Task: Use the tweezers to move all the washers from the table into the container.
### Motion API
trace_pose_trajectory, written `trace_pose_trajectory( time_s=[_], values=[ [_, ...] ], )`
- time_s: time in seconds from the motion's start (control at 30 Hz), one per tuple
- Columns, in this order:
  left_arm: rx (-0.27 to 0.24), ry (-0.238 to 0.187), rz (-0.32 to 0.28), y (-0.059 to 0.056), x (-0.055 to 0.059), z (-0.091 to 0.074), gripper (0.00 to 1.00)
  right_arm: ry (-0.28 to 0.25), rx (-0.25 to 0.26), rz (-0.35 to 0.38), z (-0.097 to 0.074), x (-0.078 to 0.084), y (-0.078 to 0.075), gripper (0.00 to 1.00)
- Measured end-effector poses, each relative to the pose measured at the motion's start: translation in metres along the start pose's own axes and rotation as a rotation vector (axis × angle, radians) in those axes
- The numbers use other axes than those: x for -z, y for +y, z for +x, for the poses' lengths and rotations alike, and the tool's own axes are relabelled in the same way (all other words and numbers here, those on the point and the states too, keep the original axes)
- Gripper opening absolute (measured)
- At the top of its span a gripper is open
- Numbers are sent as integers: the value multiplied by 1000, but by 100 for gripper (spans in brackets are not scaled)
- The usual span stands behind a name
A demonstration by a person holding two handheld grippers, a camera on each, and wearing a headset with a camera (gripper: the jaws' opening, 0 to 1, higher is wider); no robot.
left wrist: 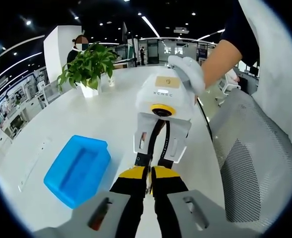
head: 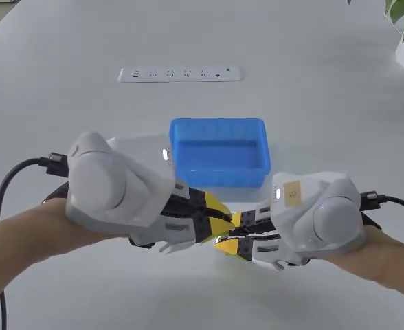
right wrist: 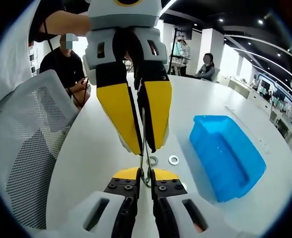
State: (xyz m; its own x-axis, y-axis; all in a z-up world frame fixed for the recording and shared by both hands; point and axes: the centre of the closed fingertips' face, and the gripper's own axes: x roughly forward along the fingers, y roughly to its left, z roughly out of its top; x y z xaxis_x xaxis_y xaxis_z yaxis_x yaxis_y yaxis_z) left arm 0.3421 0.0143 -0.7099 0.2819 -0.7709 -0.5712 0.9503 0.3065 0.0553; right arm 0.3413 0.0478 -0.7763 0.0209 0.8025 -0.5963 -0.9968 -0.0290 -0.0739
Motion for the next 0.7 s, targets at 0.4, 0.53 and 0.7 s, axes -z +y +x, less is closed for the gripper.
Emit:
trace_pose_trajectory(
  time_s=[0.4,0.53,0.7],
  values=[
    [-14,10,-7,1,1,-5,15,-2,3,-2,-3,-3,-3,9],
    [-33,-11,-32,3,-2,-14,17,-5,8,7,-7,-5,-2,9],
    [-71,-20,-58,6,1,-26,19,-15,21,12,-14,-11,-4,9]
  ],
)
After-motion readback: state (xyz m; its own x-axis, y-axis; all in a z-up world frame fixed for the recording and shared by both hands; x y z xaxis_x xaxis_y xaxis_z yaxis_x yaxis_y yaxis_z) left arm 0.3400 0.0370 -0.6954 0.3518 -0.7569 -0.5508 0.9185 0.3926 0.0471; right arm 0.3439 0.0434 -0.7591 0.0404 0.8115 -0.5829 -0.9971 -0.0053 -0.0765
